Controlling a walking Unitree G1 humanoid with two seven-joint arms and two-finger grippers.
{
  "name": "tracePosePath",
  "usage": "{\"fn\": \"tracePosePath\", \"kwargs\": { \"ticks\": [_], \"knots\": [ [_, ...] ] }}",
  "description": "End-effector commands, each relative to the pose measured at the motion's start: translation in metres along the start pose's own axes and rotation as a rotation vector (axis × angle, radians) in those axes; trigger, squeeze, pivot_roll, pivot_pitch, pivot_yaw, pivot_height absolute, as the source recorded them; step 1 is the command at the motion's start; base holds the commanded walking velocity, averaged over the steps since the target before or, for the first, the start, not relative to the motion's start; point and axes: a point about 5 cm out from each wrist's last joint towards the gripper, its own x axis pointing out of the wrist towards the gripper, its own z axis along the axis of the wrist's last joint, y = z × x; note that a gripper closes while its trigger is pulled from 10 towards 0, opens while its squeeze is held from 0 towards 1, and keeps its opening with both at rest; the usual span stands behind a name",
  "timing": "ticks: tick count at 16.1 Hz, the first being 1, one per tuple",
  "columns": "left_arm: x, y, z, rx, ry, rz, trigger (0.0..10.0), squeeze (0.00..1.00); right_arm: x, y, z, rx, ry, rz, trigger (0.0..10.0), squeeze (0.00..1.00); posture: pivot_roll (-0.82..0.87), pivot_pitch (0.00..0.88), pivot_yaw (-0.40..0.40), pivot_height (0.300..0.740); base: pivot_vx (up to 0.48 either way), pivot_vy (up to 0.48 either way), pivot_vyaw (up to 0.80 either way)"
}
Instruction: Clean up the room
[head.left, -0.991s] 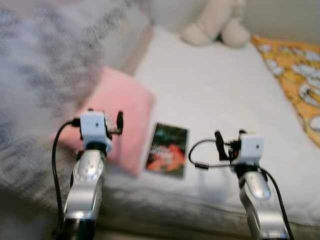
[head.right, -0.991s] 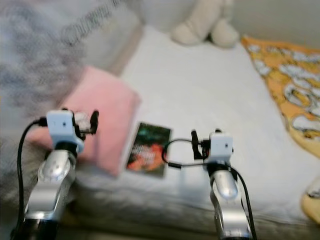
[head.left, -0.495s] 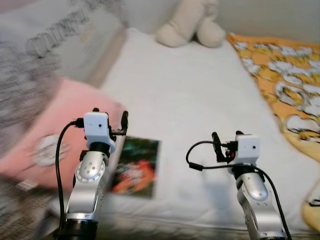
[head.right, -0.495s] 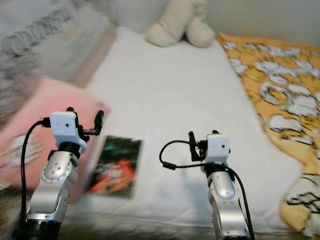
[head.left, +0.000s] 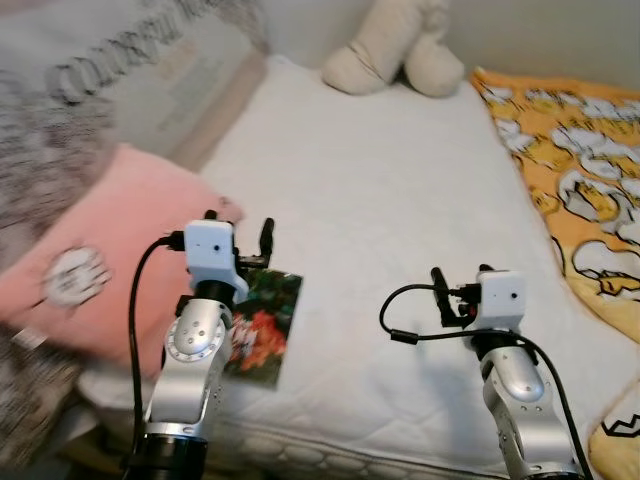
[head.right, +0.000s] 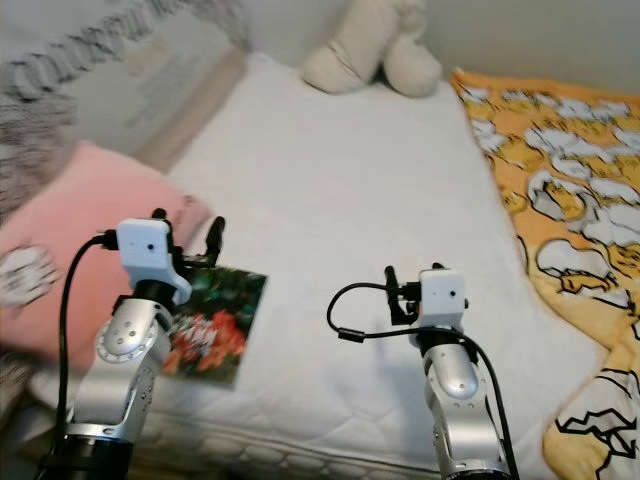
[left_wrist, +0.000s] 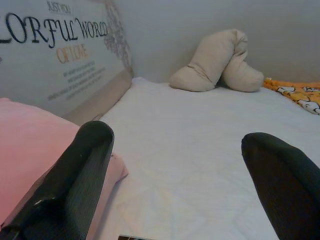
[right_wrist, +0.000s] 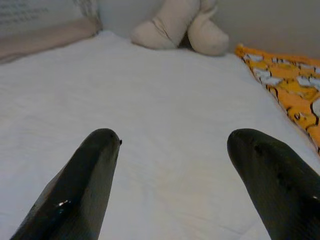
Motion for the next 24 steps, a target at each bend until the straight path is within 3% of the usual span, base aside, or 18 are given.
{"fn": "tracePosePath", "kwargs": {
  "ticks": [1,9,12,24],
  "knots": [
    [0.0,-0.005,0.003,-0.005,-0.019,-0.031,10.0,0.0,0.003,0.0,0.003,-0.018,-0.014,0.006,10.0,0.0,-0.03,0.0,-0.025,0.71,0.0,-0.48,0.0],
    [0.002,-0.009,0.0,-0.014,-0.012,-0.075,10.0,0.0,0.003,0.0,0.0,-0.018,0.005,0.003,10.0,0.0,-0.03,0.0,-0.023,0.71,0.0,-0.48,-0.16],
    [0.008,-0.003,-0.014,-0.077,0.067,-0.031,10.0,0.0,-0.002,-0.003,-0.002,-0.013,0.002,0.001,10.0,0.0,-0.05,0.0,-0.024,0.71,0.0,0.0,-0.54],
    [0.02,-0.008,-0.012,-0.047,0.068,-0.075,10.0,0.0,-0.007,-0.01,-0.005,0.043,0.005,-0.053,10.0,0.0,-0.07,0.0,-0.009,0.71,0.0,0.0,-0.58]
  ]
}}
